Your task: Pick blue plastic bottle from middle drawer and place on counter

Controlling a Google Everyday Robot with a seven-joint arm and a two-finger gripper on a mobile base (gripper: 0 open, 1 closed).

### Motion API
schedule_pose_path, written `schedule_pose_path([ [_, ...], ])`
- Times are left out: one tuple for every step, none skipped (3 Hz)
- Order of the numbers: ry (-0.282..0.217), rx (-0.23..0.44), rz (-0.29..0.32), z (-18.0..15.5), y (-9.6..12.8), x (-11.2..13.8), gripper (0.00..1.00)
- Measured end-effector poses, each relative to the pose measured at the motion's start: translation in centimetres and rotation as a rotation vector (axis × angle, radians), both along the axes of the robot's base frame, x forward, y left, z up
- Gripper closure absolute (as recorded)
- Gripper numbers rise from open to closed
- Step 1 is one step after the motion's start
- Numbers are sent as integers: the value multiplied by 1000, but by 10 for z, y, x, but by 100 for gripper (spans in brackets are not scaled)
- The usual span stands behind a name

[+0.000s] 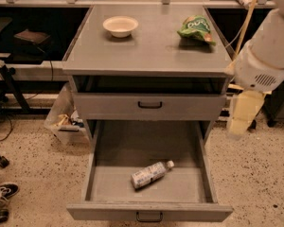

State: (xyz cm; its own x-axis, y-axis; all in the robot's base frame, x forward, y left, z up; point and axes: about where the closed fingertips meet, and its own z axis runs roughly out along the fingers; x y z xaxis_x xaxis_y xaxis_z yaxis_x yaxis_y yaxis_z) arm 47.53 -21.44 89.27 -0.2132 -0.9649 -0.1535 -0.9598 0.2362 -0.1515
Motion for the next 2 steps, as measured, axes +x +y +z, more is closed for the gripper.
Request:
schedule_pose_path([
  [98,-11,-8,-75,-14,15,0],
  [198,-10,-29,-148,-33,22,0],
])
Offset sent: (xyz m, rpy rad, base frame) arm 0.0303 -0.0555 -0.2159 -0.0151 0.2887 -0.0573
